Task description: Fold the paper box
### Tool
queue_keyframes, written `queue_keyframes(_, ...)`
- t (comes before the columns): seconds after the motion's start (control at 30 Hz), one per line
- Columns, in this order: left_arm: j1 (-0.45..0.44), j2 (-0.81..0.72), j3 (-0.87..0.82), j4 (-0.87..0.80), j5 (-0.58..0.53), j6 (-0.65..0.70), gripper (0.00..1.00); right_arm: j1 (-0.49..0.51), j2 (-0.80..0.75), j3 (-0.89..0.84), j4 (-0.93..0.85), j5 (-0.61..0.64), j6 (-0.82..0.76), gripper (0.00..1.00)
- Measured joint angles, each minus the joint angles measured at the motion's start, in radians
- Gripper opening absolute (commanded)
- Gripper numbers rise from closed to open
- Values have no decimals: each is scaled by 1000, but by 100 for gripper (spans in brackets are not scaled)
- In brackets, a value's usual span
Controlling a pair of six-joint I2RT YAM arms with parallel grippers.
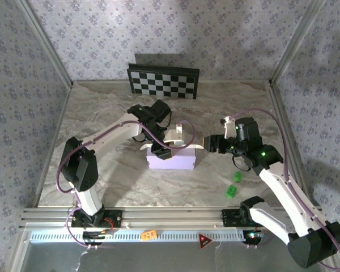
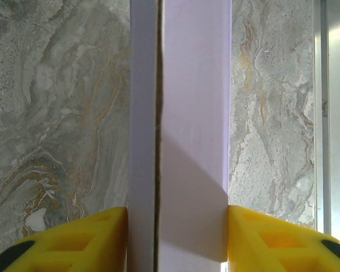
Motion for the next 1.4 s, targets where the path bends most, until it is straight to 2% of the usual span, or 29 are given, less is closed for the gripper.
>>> queue_keyframes(0.17, -4, 0, 3, 1, -11, -13, 38, 0, 0, 0, 0, 7, 0, 66)
queue_keyframes(0.47, -15, -36, -31, 34, -54, -47, 40, 2, 23, 0, 10, -8, -48, 62)
queue_keyframes(0.73, -17, -92, -97, 63, -80, -66, 40, 93, 158, 47, -13, -39, -232, 60)
queue_keyframes(1.0, -17, -97, -103, 69, -82, -69, 40, 139, 272, 150, -76, -39, -436, 52)
queue_keyframes(1.4, -17, -97, -103, 69, -83, -76, 39, 166, 336, 181, -181, -36, -513, 42)
